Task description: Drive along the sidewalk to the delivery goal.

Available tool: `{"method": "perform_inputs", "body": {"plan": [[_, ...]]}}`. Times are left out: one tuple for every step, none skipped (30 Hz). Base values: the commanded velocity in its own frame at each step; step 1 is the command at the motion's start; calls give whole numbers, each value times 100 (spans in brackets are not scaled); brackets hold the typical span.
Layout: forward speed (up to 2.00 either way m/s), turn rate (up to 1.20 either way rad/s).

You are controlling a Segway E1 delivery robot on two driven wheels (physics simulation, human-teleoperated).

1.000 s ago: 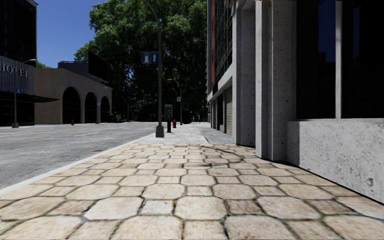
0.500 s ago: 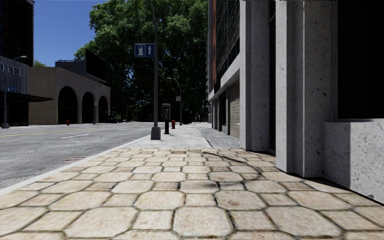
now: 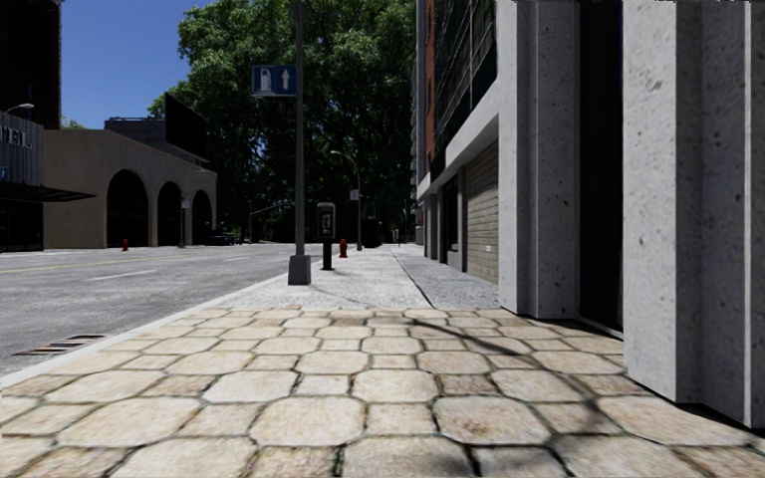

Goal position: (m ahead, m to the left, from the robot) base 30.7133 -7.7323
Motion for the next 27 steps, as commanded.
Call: {"method": "perform_inputs", "body": {"plan": [[200,0],[200,0],[200,0],[200,0],[200,0],[200,0],[200,0],[200,0],[200,0],[200,0],[200,0],[200,0],[200,0],[200,0],[200,0],[200,0],[200,0],[200,0],[200,0],[200,0],[200,0],[200,0],[200,0],[200,0],[200,0],[200,0],[200,0]]}}
